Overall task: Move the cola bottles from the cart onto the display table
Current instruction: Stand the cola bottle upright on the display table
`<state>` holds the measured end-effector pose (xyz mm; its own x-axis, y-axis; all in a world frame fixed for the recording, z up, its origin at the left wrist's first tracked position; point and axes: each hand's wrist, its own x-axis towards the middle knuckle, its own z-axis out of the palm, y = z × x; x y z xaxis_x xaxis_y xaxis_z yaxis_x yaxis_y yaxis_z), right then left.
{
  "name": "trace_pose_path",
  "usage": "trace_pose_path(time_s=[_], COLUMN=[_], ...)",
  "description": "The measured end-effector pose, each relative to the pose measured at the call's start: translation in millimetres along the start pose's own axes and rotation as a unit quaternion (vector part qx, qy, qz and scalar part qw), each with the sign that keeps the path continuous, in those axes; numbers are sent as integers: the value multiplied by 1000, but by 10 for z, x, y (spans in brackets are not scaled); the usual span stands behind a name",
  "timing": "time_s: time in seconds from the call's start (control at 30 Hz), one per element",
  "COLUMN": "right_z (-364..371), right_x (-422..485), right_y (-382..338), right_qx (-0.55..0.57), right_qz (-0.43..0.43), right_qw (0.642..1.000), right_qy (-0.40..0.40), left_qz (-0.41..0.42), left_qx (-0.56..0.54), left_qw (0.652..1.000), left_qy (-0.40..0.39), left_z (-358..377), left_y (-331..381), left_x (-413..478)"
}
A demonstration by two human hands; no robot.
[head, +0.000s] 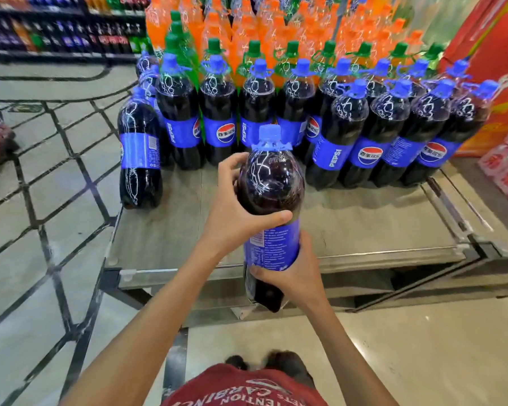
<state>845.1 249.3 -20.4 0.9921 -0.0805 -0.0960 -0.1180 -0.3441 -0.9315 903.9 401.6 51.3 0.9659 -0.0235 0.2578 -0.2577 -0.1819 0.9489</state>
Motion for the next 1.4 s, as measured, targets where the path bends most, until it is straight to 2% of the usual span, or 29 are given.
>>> trace_pose_path(time_s=[0.33, 0.63, 1.07, 1.4], right_z=[-307, -422, -238, -179], right_x=[1179, 1963, 2670, 2840], right_y=[74, 288, 283, 432], right_qx=[7, 9, -15, -17], right_qz=[-5, -6, 13, 35], right_qw=[1000, 999, 999, 992], right_qy=[-28, -53, 46, 120], left_qz=[-29, -1, 12, 12], left_qx=[20, 56, 91, 96], left_qw=[999, 998, 991, 984], left_qy=[28, 17, -97, -148], left_z=[405, 695, 623, 669], left_y=[-191, -386, -671, -826], left_x=[993, 1572, 2225, 2444])
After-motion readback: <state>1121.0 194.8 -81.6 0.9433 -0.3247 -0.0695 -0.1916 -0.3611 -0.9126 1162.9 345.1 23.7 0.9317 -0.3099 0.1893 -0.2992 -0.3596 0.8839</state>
